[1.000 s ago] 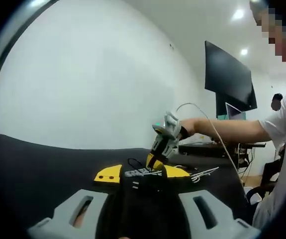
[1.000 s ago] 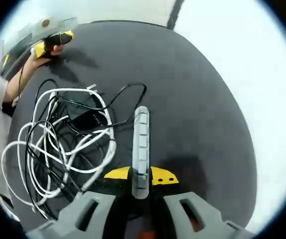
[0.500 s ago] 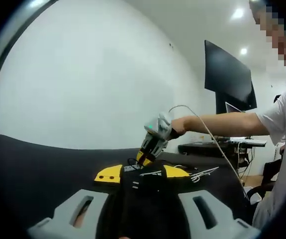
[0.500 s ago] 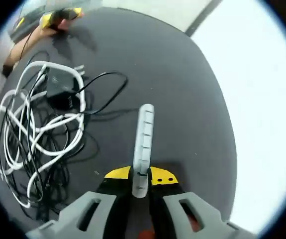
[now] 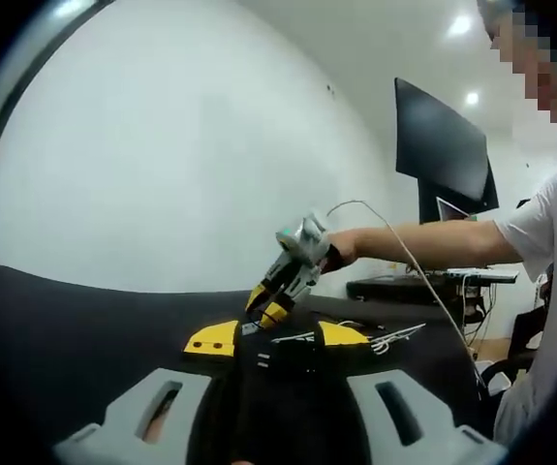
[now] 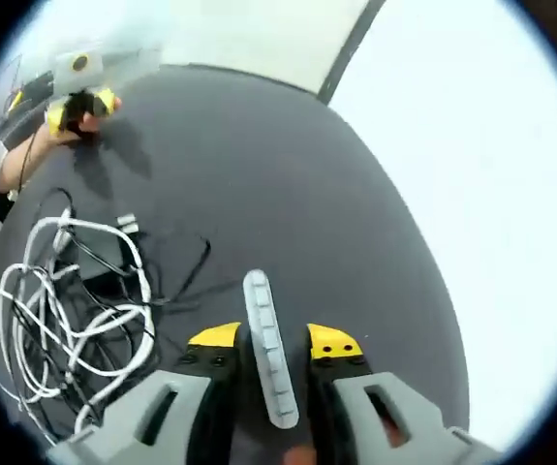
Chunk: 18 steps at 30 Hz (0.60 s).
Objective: Grab the wires, straighten them and put them on the rack
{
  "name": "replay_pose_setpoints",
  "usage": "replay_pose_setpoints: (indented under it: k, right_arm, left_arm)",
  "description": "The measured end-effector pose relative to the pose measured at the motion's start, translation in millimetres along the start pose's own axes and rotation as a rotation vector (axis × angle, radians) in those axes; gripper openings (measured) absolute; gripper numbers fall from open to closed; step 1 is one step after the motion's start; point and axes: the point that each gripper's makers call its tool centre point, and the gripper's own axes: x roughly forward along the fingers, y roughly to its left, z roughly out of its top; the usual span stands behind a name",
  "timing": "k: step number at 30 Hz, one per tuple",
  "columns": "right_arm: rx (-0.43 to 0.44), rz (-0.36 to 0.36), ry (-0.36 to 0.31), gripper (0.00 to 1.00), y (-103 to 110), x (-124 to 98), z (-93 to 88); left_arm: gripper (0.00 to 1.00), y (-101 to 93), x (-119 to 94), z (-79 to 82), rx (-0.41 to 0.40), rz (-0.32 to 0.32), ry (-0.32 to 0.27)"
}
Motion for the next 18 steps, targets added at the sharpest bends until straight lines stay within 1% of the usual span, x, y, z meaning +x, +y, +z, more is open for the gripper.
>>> replay_pose_setpoints:
  k: [1,2,3,4,5,7,10,12,16,18]
  right_arm:
    - [-0.001,0.011,0.009,0.21,1.9,3.2,-3.4]
    - [0.006,0.022,0.015,0.18,-0.5,8.4,-6.8]
    - [-0.001,0.027,0.027,0.12,-0.1,10.9,-10.2]
    - [-0.005,0.031,0.024,0.11,2.6,9.0,-10.9]
    - [-0.014,0.038,0.011,0.11,2.2,7.5,-9.8]
    - [0.001,0.042,-0.003,0.11,1.6,5.7,-9.8]
    - [0.004,0.033,-0.001,0.1,-0.7,5.8,-12.0]
    - [0.031,0.01,0.007,0.11,-4.8,6.3,-12.5]
    - [-0.012,0.002,0.004,0.1,-5.8,8.3,-12.0]
    - [-0.007,-0.005,0.003,0.11,-6.9,7.7,-12.3]
  left_arm:
    - [0.32,0.6,0.0,-0.3,-0.001,0.001,0.001]
    - [0.32,0.8,0.0,-0.5,0.0,0.002,0.003]
    - [0.31,0.9,-0.1,-0.8,0.006,0.003,0.004]
    - [0.31,0.7,-0.2,-0.9,0.012,0.003,0.004]
    - [0.31,0.3,-0.2,-0.8,0.014,0.003,0.004]
    - [0.31,0.0,-0.4,-0.8,0.014,0.004,0.004]
    - [0.31,-0.9,-0.7,-0.7,0.015,0.003,0.004]
    - [0.31,-0.9,-0.7,-1.4,0.02,0.006,0.007]
    - [0.3,-1.1,-0.6,-2.3,0.026,0.007,0.012]
    - [0.3,0.4,-0.5,-2.7,0.023,0.009,0.014]
